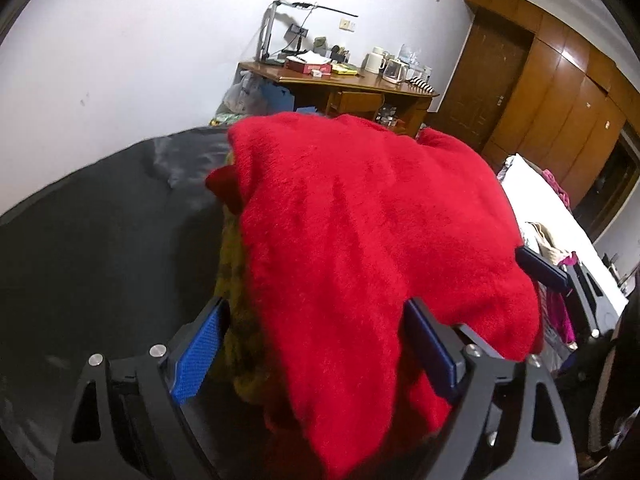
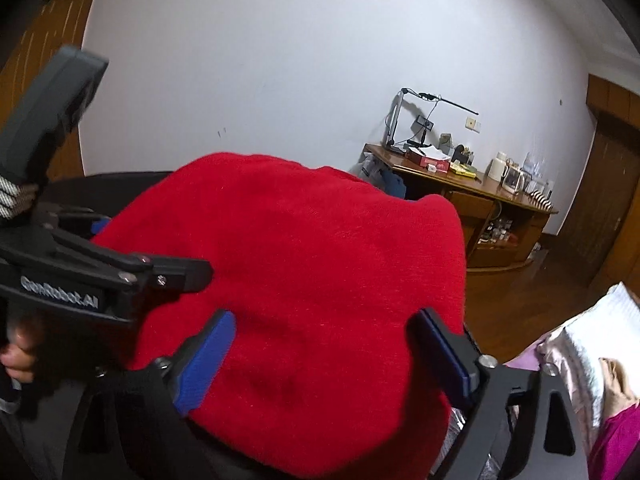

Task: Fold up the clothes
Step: 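Place the folded sweater onto the yellow blanket and open both grippers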

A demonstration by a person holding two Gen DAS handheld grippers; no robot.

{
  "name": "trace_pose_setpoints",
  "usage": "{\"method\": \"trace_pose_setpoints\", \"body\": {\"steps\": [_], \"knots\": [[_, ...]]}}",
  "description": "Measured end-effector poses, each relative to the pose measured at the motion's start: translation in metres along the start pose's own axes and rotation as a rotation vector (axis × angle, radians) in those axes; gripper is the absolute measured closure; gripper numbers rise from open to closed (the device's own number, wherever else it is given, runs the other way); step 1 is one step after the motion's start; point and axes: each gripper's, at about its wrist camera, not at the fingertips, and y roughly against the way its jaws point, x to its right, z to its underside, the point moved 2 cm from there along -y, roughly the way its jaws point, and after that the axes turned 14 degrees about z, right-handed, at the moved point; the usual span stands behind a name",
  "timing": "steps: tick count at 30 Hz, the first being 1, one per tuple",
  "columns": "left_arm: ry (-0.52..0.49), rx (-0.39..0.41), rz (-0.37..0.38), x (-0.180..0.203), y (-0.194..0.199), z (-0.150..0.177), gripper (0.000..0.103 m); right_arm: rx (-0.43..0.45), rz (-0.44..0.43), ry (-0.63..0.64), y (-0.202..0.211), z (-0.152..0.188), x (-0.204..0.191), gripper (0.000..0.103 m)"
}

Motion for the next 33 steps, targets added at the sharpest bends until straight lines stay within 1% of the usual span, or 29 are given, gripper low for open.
{"method": "trace_pose_setpoints", "body": {"steps": [2,3,7,9,10,11,15,17,21,25,28,33], "knots": [[0.028,0.009,0.003,-0.002,0.011,0.003,0.012,-0.003,0.015,-0.002,-0.002,-0.001,0.000,0.007],[0.037,0.020,0.000,-0.003,0.017,0.003,0.012,-0.006,0.013,-0.029,0.000,-0.002,0.004,0.007],[0.048,0.082,-0.020,0.001,0.049,0.017,0.011,-0.003,-0.036,-0.221,0.021,-0.006,0.032,0.006],[0.047,0.110,-0.028,0.004,0.063,0.025,0.006,0.006,-0.048,-0.274,0.033,-0.007,0.040,0.006],[0.046,0.124,-0.032,0.006,0.070,0.029,0.004,0.010,-0.048,-0.283,0.040,-0.005,0.042,0.006],[0.045,0.137,-0.037,0.008,0.078,0.034,0.001,0.011,-0.048,-0.279,0.047,-0.003,0.040,0.006],[0.082,0.115,-0.060,0.001,0.085,0.050,0.001,0.007,-0.052,-0.262,0.067,0.008,0.034,0.006],[0.111,0.103,-0.060,-0.004,0.085,0.061,0.001,-0.005,-0.064,-0.257,0.075,0.017,0.029,0.006],[0.115,0.071,-0.106,-0.006,0.079,0.075,0.001,-0.043,-0.073,-0.281,0.082,0.036,0.027,0.006],[0.117,0.053,-0.120,-0.001,0.083,0.082,0.001,-0.086,-0.070,-0.329,0.084,0.047,0.034,0.006],[0.114,0.057,-0.115,0.004,0.088,0.081,0.001,-0.076,-0.060,-0.360,0.096,0.050,0.040,0.006],[0.080,0.064,-0.105,0.018,0.093,0.081,0.001,-0.025,-0.040,-0.379,0.113,0.043,0.045,0.006]]}}
